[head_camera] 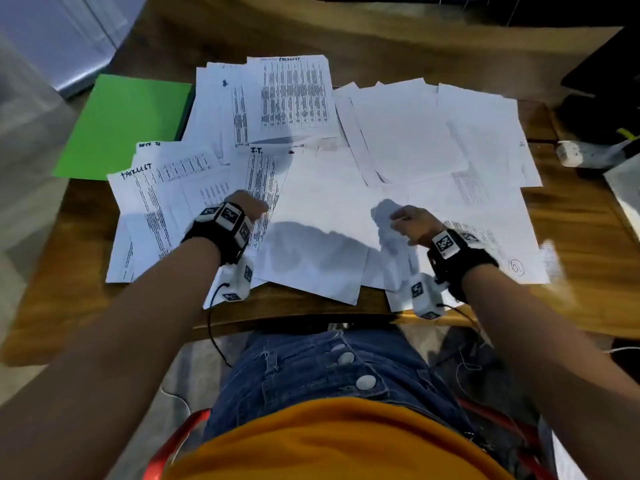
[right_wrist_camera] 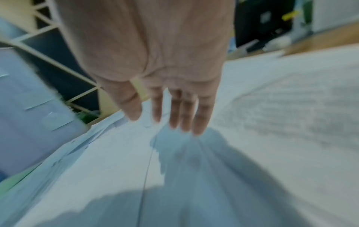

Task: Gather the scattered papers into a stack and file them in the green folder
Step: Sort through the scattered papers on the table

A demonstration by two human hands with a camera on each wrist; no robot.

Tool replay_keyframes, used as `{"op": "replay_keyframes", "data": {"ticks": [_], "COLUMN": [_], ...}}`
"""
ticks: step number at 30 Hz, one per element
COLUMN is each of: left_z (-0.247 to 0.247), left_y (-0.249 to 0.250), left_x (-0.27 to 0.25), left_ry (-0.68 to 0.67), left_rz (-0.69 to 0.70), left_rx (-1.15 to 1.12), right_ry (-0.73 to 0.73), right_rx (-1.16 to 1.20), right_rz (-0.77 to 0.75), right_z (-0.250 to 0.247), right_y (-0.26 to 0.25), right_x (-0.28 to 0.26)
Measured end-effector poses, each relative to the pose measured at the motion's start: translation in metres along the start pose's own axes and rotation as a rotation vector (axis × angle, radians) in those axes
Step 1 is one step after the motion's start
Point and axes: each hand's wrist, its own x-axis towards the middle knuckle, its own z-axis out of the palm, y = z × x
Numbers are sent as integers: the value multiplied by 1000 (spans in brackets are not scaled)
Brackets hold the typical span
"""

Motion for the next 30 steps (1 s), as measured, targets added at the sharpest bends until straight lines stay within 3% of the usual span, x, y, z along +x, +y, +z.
{"op": "replay_keyframes", "data": {"ticks": [3,4,7,9,13,18,22,26,30], "left_z": [13,18,33,41,55,58,58,62,48], "left_y": [-4,-3,3,9,12,18,18,16,13], "left_x": [9,4,2,0,-1,0,2,3,-3], "left_ry": [-11,-15,40,6,10,-1,-49,20,189], "left_rz": [172,91,125,62,16,-61,-81,-146,-238], "left_rx": [257,103,137,46,-16,-94,14,78,27], "right_ry": [188,208,253,284,260,218,138,124,123], "right_rx": [130,149,148,206,294,213,228,204,162], "right_rz": [139,187,310,329,228,201,138,23,-109], "right_z": [12,16,22,24,35,37,39,48,56], "right_y": [5,5,1,-4,-9,-12,-19,-39,-49], "right_x": [10,9,12,17,22,22,23,16,10]}}
